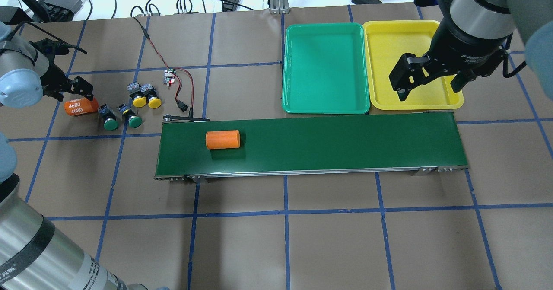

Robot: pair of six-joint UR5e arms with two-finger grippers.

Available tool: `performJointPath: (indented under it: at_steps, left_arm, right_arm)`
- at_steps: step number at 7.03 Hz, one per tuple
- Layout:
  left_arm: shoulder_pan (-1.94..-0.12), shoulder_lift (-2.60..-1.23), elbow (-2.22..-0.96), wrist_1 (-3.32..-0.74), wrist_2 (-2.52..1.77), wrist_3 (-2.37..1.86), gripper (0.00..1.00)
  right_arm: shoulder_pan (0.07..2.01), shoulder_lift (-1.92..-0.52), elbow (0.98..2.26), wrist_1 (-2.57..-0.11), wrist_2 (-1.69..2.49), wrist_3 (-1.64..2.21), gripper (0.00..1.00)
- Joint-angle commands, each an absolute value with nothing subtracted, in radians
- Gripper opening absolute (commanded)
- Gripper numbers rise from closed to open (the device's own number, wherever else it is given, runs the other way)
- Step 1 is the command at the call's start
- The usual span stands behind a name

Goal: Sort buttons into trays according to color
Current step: 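Carry the second orange cylinder onto the belt and release it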

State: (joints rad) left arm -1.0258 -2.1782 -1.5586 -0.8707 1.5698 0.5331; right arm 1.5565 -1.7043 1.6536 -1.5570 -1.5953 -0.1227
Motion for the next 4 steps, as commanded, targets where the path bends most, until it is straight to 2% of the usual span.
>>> performJointPath:
  at_steps: [1,4]
  left_arm:
    - [-1.025,-2.192,-1.56,-0.871,1.559,0.532,1.0]
    - [-1.025,-2.224,-1.56,-0.873,1.563,0.534,1.0]
  right_arm:
    - [1.557,-1.704,1.654,-1.557,-1.594,-0.123,1.0]
    - [1.557,-1.704,1.654,-1.557,-1.594,-0.123,1.0]
